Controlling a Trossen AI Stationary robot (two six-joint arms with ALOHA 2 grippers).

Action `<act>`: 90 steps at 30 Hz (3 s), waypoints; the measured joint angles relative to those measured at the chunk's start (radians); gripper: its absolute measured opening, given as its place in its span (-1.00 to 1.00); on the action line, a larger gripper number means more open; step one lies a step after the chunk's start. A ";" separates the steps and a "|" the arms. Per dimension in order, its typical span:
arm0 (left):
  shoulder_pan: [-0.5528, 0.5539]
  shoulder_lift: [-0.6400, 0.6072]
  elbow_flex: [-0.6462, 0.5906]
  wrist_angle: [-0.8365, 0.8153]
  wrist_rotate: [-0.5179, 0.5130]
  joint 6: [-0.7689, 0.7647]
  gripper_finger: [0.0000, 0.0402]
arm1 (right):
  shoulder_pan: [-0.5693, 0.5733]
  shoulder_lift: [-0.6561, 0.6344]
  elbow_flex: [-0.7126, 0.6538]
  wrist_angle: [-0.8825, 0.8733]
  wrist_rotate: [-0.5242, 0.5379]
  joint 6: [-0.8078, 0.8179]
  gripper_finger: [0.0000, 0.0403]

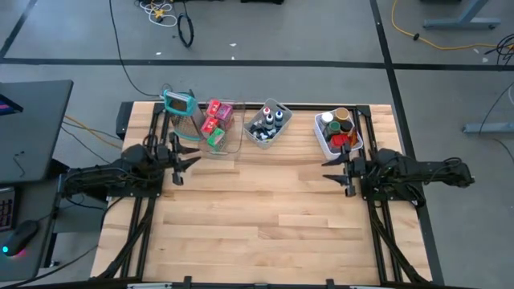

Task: Pick & Place Kitchen Items
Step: Return to home position

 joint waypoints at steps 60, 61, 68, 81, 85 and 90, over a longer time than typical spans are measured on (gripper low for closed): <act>0.000 0.000 0.000 -0.064 -0.038 0.097 -0.33 | 0.000 0.001 -0.092 0.046 0.083 -0.027 -0.12; 0.000 0.000 0.000 -0.064 -0.038 0.097 -0.33 | 0.000 0.001 -0.092 0.046 0.083 -0.027 -0.12; 0.000 0.000 0.000 -0.064 -0.038 0.097 -0.33 | 0.000 0.001 -0.092 0.046 0.083 -0.027 -0.12; 0.000 0.000 0.000 -0.064 -0.038 0.097 -0.33 | 0.000 0.001 -0.091 0.046 0.083 -0.027 -0.12; 0.000 0.000 0.000 -0.064 -0.038 0.097 -0.33 | 0.000 0.001 -0.091 0.046 0.083 -0.027 -0.12; 0.000 0.000 0.000 -0.064 -0.038 0.097 -0.33 | 0.000 0.001 -0.091 0.046 0.083 -0.027 -0.12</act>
